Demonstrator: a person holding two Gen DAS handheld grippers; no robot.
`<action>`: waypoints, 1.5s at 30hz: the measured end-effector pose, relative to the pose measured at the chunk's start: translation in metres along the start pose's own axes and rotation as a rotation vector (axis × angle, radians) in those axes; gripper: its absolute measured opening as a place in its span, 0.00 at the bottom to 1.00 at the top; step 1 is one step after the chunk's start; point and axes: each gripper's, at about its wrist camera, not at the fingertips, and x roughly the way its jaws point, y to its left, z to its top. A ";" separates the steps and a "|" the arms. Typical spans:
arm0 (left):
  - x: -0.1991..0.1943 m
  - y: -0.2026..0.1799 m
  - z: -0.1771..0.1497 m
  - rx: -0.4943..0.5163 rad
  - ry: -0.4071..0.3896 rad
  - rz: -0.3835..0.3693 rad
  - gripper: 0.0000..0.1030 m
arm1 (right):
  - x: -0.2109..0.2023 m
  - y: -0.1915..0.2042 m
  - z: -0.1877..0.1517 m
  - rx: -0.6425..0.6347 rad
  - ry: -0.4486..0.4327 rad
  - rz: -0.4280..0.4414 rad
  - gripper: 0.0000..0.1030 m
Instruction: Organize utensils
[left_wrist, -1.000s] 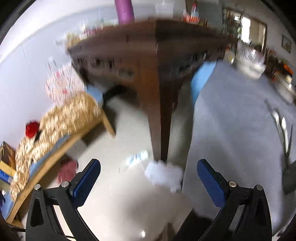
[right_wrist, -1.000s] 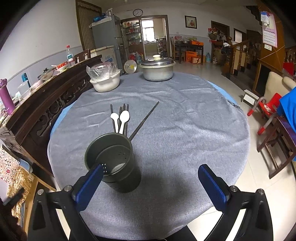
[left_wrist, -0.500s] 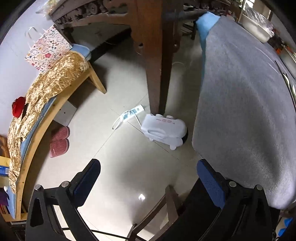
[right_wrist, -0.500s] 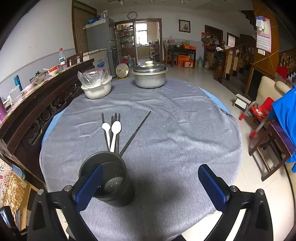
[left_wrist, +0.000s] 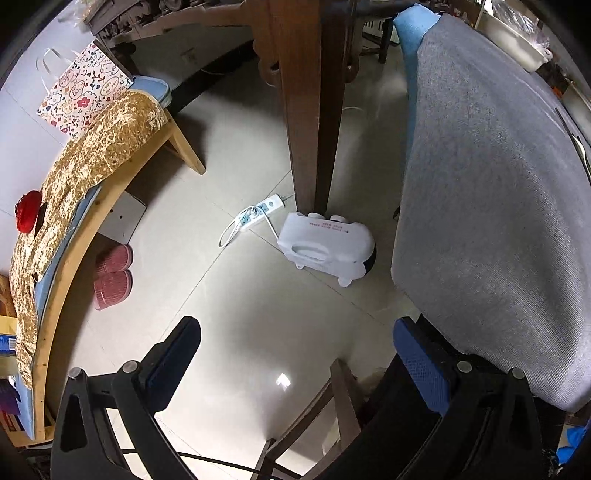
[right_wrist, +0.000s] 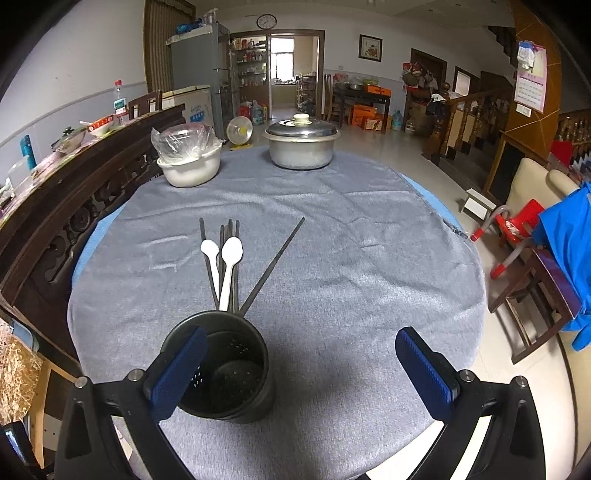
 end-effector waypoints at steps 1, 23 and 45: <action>0.000 -0.001 0.001 0.002 -0.003 0.004 1.00 | 0.001 0.001 0.001 -0.002 -0.001 -0.002 1.00; -0.128 -0.157 0.130 0.337 -0.386 -0.235 1.00 | 0.116 -0.119 0.096 0.313 0.196 0.292 0.93; -0.035 -0.398 0.285 0.363 0.041 -0.236 0.58 | 0.318 -0.031 0.157 0.177 0.532 0.170 0.40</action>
